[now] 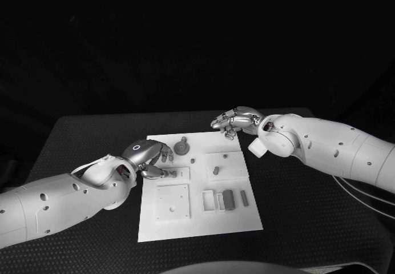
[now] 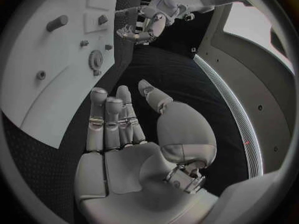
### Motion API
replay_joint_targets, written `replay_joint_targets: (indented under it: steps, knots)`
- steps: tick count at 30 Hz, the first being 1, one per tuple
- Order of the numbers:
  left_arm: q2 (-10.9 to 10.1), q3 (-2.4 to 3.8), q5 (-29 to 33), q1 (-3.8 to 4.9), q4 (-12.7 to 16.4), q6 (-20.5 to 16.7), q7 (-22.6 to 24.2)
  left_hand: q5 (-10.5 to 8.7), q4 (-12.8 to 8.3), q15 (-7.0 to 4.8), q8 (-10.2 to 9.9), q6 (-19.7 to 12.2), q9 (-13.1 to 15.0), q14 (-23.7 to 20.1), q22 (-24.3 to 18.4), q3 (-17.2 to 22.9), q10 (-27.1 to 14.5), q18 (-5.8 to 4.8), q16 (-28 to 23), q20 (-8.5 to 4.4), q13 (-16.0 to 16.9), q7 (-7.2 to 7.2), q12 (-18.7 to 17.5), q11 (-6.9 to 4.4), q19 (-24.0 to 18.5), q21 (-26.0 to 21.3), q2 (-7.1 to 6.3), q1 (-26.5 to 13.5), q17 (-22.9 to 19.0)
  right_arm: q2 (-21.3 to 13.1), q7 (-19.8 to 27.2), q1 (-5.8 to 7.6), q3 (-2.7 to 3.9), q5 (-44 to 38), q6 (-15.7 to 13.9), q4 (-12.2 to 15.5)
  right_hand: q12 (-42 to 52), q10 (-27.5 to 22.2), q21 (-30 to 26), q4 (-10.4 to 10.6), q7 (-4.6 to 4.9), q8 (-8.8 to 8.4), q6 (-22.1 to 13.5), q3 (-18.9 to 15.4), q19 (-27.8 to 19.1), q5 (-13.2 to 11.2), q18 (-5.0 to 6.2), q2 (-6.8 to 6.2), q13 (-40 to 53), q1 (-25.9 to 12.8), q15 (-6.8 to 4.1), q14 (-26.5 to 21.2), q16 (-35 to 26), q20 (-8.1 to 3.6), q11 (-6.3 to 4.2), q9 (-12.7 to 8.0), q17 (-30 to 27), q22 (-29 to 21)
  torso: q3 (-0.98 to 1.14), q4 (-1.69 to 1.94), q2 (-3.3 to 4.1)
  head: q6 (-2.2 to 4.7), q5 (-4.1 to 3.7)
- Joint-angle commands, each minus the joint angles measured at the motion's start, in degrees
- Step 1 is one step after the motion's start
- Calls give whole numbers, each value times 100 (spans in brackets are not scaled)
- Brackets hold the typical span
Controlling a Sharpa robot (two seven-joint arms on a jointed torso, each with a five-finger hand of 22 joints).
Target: Assemble the parts on the task board
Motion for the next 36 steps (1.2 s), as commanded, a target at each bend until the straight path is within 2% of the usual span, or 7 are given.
replay_joint_targets:
  steps: [1,7,12,22,36]
  knots:
    - [32,1,-177,-84,16,-439,-140,22,-36,-23,47,-13,3,103,118,-11,38,394,74,-39,-23,-21,29,-5,114,63,-22,44,24,-4,47,-4,1,-11,39,-6,37,-13,-30,17,43,-34,2,1,31,22,116,-7,-6,-48,4,-21,-24,-23,31,-5,-6,84,-2,-9,4,3,-6]
    - [35,1,-219,-171,16,-461,-102,23,-65,-46,125,9,4,194,136,4,71,401,151,-78,-57,-41,20,-25,214,141,-18,110,50,-3,53,-4,1,-11,27,-17,38,-13,-30,18,43,-34,2,1,32,22,116,-6,-7,-48,4,-20,-24,-23,31,-5,-6,84,4,-8,4,6,-3]
    - [53,1,-254,-226,25,-443,-18,23,-63,-99,270,153,10,306,143,85,195,412,261,-127,-84,-124,52,-80,321,266,17,237,84,-2,54,-4,1,-12,35,-18,39,-13,-29,18,44,-34,2,1,32,22,116,-5,-8,-49,4,-20,-23,-23,31,-5,-6,85,7,-9,3,-1,3]
    - [164,2,-254,-354,-81,-333,80,23,-55,-145,339,230,-33,327,138,245,298,398,293,-161,-89,-165,110,-128,327,345,77,405,86,-5,59,-8,1,-12,45,-27,40,-13,-29,19,44,-33,2,1,33,22,116,-3,-9,-50,4,-19,-23,-23,31,-5,-6,85,1,-13,6,-16,-25]
    - [262,3,-254,-366,-265,-317,20,21,33,-170,368,257,-90,352,133,422,340,375,312,-187,-105,-177,132,-151,331,404,138,476,81,-4,55,-10,1,-12,47,-26,42,-13,-30,20,44,-33,2,0,34,22,116,-3,-12,-52,4,-19,-22,-23,31,-6,-6,85,4,-15,6,-16,-43]
